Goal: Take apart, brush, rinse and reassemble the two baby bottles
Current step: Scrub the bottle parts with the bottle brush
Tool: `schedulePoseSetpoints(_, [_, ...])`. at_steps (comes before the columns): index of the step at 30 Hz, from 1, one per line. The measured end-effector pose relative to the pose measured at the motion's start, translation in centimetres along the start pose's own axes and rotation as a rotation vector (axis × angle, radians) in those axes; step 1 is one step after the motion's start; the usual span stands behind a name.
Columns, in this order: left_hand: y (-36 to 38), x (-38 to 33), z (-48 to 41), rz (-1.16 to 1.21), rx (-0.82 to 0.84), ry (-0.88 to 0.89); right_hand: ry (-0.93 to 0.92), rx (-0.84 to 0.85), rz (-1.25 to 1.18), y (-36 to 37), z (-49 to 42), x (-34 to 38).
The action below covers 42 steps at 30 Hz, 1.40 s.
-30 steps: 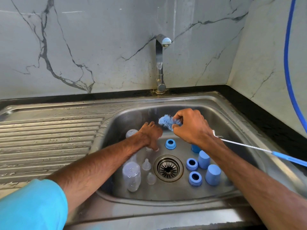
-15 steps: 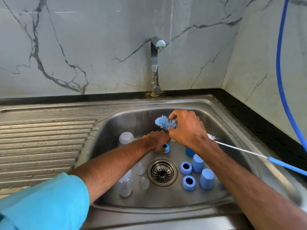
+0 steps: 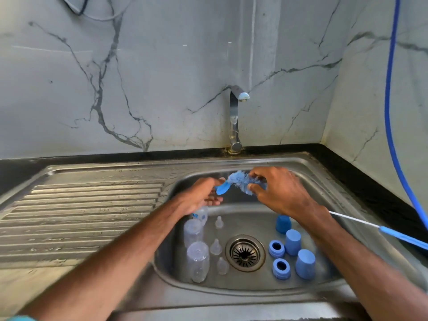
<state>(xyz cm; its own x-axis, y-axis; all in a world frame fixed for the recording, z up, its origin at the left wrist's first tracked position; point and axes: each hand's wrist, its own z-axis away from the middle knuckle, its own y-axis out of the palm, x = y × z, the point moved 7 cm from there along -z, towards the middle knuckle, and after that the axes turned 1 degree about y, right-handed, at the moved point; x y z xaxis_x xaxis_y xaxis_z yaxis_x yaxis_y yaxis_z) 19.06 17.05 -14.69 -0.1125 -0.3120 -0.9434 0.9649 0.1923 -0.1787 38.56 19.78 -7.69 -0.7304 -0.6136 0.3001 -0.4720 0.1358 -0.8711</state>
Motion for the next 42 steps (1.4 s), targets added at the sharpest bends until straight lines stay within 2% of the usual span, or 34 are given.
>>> schedulePoseSetpoints(2, [-0.5, 0.6, 2.1, 0.426, 0.054, -0.072, -0.043, -0.063, 0.048, -1.2, 0.4, 0.7])
schedulePoseSetpoints(3, [-0.5, 0.6, 2.8, 0.554, 0.082, -0.083, -0.064, -0.080, 0.066, -1.4, 0.6, 1.0])
schedulePoseSetpoints(5, [-0.1, 0.4, 3.7, 0.663, 0.131, -0.075, -0.085, -0.051, 0.083, -1.2, 1.0, 1.5])
schedulePoseSetpoints(9, [0.9, -0.3, 4.1, 0.702, 0.193, -0.020, -0.038, 0.048, 0.030, 0.2, 1.2, 2.1])
schedulePoseSetpoints(15, [2.4, 0.5, 3.4, 0.632, 0.291, 0.024, 0.072, 0.011, -0.042, 0.7, 1.0, 0.9])
schedulePoseSetpoints(20, [2.2, 0.5, 2.6, 0.633, 0.211, 0.094, 0.070, 0.089, -0.095, 0.8, 0.9, 0.5])
schedulePoseSetpoints(25, [0.6, 1.0, 2.1, 0.684, 0.092, 0.065, 0.077, 0.295, 0.056, 0.1, 1.7, -2.3])
schedulePoseSetpoints(26, [0.1, 0.9, 2.0, 0.696, 0.077, 0.068, 0.071, 0.329, 0.023, -0.1, 1.8, -2.7])
schedulePoseSetpoints(29, [-1.0, 0.6, 1.9, 0.737, 0.058, 0.077, 0.102, 0.390, -0.275, 0.2, 2.1, -2.6])
schedulePoseSetpoints(31, [-1.4, 0.5, 2.0, 0.777, 0.067, 0.073, 0.066, 0.345, -0.313, 0.3, 2.1, -1.6])
schedulePoseSetpoints(34, [-1.5, 0.2, 2.2, 0.832, 0.097, 0.082, -0.004, 0.227, -0.245, 0.0, 2.1, -0.2])
schedulePoseSetpoints(37, [-1.5, -0.2, 2.3, 0.872, 0.092, 0.107, -0.008, 0.068, -0.067, -1.5, 2.1, 0.3])
schedulePoseSetpoints(42, [0.9, -0.9, 3.2, 0.812, 0.098, 0.139, -0.013, -0.049, 0.191, -1.8, 2.5, 2.3])
